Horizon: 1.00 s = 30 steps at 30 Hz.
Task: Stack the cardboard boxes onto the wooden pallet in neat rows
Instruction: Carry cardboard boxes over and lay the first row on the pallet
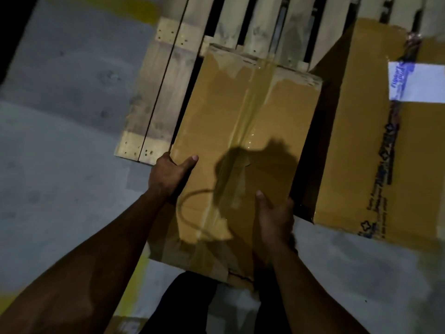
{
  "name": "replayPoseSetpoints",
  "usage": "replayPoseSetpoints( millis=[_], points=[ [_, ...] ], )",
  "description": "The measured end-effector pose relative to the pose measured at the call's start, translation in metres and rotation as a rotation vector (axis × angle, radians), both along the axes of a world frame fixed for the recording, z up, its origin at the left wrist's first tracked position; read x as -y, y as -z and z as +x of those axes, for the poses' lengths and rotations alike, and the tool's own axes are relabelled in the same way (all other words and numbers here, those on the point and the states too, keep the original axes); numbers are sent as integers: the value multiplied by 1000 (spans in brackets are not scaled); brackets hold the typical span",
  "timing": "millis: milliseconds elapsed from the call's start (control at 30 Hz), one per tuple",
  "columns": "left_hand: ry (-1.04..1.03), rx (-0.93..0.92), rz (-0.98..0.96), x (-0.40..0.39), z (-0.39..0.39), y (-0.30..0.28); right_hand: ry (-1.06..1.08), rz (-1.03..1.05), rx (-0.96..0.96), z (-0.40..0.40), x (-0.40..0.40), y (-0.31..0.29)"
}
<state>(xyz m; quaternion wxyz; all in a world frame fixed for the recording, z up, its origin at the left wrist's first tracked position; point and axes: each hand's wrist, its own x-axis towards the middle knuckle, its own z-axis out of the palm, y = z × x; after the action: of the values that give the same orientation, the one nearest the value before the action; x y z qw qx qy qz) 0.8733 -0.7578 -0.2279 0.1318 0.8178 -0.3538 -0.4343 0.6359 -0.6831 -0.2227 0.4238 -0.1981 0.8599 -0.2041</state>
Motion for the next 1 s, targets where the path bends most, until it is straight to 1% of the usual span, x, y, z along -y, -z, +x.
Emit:
replayPoseSetpoints(
  millis=[100, 233, 333, 533, 633, 700, 767, 900, 1000],
  points=[
    [-41, 4, 12, 1, -4, -3, 60, -10, 24, 1, -1, 1],
    [-36, -8, 5, 2, -13, -14, 62, -18, 5, -3, 4, 0],
    [-30, -11, -12, 10, -22, -20, 47, -31, -46, -13, 13, -5],
    [-74, -48, -82, 49, -49, -28, 8, -162, -101, -36, 56, -12],
    [-77, -68, -112, 71, -62, -28, -88, -146, -188, -51, 78, -20],
    [-77, -75, -124, 85, -69, -27, -213, -126, -337, -66, 92, -31],
    [-71, -55, -133, 98, -76, -26, -257, -94, -436, -79, 103, -32],
    [-24, -47, -163, 115, -88, -21, -311, -36, -468, -85, 117, -24],
    [78, -37, -165, 119, -93, -10, -416, 2, -521, -87, 115, -16]
  ],
)
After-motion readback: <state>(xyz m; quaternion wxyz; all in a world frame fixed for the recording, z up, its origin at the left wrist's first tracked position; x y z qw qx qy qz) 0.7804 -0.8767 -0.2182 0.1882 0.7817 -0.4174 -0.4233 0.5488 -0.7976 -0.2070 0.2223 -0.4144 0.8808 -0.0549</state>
